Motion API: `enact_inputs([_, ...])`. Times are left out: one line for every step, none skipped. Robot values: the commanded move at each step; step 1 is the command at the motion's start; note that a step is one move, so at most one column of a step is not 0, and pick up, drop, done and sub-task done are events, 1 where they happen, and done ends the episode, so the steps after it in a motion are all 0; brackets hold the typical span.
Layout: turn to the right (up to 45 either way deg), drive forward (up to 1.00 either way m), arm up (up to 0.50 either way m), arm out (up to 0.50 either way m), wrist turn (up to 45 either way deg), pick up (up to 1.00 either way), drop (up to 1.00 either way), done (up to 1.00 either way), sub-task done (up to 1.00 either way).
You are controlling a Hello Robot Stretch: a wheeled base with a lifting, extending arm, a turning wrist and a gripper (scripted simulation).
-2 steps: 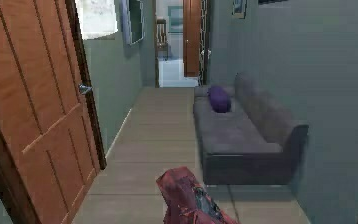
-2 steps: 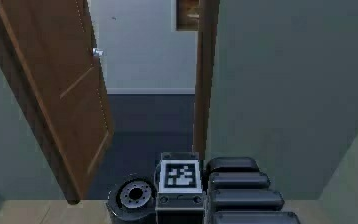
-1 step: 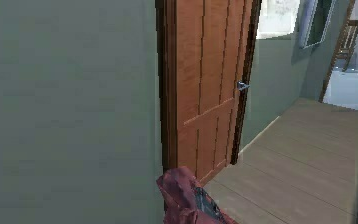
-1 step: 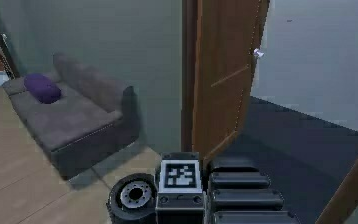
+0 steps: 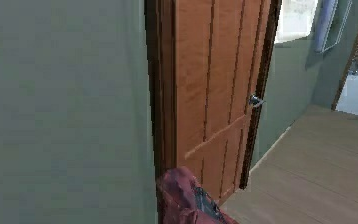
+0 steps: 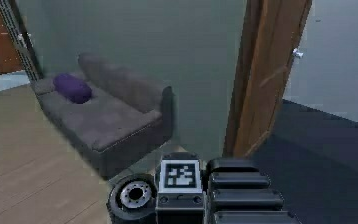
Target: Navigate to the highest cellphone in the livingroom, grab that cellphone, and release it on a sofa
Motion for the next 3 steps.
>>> enact_inputs([45.0, 0.0, 0.0, 0.0, 0.0, 0.0, 0.0, 0.0, 0.0])
enact_inputs([33.0, 0.0, 0.0, 0.0, 0.0, 0.0, 0.0, 0.0, 0.0])
enact_inputs([0.0, 0.4, 0.0, 0.0, 0.0, 0.0, 0.0, 0.0, 0.0])
